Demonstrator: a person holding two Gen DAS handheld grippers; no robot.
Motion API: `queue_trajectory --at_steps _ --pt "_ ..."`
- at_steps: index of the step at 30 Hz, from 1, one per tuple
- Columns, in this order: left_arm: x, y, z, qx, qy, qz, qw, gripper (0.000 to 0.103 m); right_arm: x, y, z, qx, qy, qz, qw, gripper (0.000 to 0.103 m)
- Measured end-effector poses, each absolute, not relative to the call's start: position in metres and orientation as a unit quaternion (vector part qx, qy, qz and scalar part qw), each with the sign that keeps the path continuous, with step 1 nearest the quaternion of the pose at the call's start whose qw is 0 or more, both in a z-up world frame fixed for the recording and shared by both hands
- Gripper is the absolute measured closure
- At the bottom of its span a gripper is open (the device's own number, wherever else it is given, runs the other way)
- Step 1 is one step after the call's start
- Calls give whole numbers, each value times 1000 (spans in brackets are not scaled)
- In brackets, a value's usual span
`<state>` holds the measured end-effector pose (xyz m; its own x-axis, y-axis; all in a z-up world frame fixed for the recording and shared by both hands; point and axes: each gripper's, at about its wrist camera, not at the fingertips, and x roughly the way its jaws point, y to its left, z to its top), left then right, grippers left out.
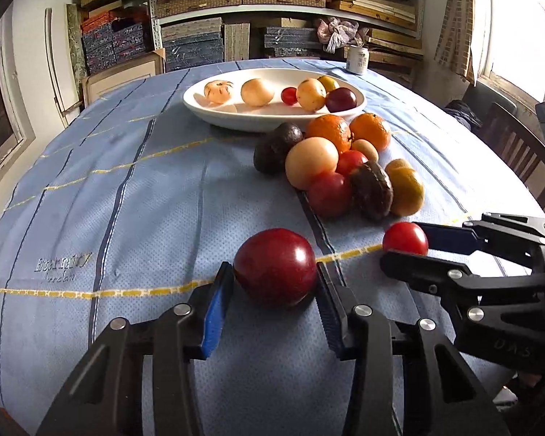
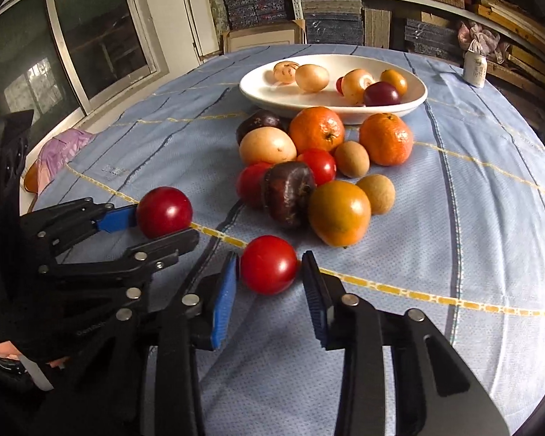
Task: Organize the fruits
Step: 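Carry the red tomato with right gripper onto the plate while left carries its red fruit there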
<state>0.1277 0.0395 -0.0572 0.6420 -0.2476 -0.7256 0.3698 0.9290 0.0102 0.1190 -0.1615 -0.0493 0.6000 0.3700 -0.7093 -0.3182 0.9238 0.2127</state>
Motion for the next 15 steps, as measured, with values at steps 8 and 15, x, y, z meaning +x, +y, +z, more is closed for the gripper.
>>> queue_trajectory --at_steps 8,15 --pt "140 48 -54 35 393 -190 899 64 115 -163 -44 37 390 198 899 74" --pt "143 29 -34 34 375 -203 904 64 115 -195 -15 52 349 164 921 74"
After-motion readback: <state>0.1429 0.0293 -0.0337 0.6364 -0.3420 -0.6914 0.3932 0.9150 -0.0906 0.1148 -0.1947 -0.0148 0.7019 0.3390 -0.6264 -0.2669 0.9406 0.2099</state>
